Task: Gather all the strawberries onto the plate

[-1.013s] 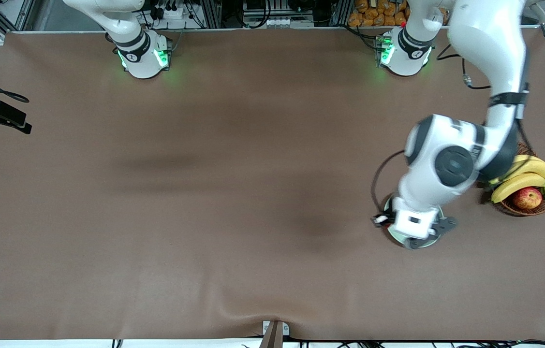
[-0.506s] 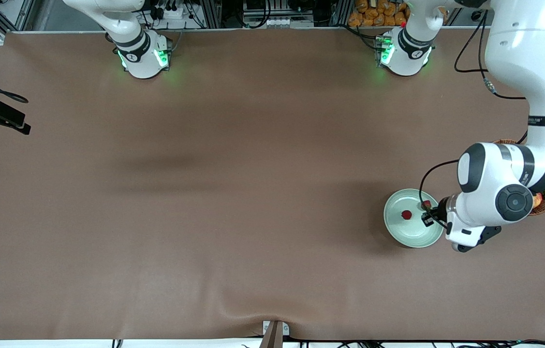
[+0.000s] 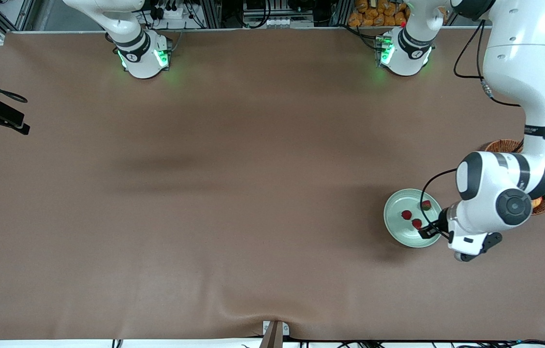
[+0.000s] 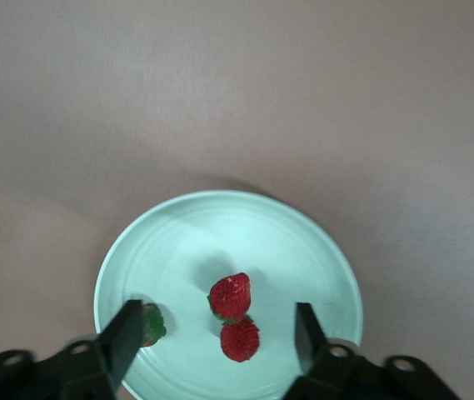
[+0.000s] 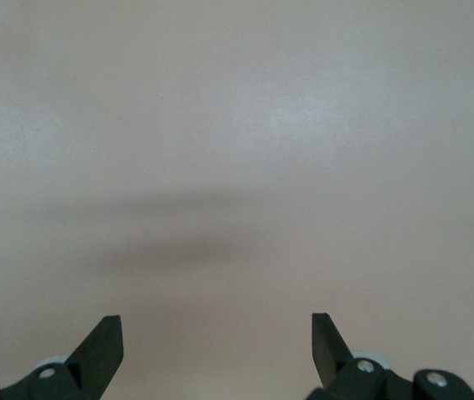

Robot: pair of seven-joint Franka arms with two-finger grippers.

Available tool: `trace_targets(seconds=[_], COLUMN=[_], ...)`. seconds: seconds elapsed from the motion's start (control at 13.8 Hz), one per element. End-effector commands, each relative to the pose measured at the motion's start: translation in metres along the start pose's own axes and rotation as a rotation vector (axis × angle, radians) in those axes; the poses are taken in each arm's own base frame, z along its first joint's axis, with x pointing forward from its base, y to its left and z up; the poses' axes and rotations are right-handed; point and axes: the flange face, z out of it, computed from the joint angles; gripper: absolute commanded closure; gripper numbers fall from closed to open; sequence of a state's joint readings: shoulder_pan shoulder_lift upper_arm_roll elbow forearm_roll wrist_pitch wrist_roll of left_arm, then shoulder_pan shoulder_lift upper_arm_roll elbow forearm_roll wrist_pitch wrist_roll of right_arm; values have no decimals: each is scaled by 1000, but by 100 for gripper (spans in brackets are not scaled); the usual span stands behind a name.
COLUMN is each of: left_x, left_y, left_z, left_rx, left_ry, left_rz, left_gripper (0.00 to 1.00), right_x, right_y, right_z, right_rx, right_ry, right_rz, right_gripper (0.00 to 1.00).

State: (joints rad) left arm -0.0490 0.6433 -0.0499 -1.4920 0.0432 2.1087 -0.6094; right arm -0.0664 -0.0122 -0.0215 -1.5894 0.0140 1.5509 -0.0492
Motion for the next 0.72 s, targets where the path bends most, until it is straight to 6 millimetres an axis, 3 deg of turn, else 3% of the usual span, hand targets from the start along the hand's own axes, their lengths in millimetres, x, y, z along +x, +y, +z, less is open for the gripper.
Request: trace_targets(seconds=[0.0,0.22,0.51,0.65], left_x=[-2,-6,11,7], left_y=[-2,-5,-45,-53], left_z=[-55,-82,-108,-139], left_rx=[-26,-34,-24,-28], left_ry=[58,80,87,108], left_rz=[32,118,246,289], left_gripper=[0,0,0,0], right_x=[-6,-5,-5,-5], right_y=[-2,-1,-1,0], right_z=[-7,-6,-7,-7], right_rx=[-8,-8,-8,-10], right_ry=[7,7,12,12], right_rz=[1,3,4,4], right_gripper=[0,0,0,0])
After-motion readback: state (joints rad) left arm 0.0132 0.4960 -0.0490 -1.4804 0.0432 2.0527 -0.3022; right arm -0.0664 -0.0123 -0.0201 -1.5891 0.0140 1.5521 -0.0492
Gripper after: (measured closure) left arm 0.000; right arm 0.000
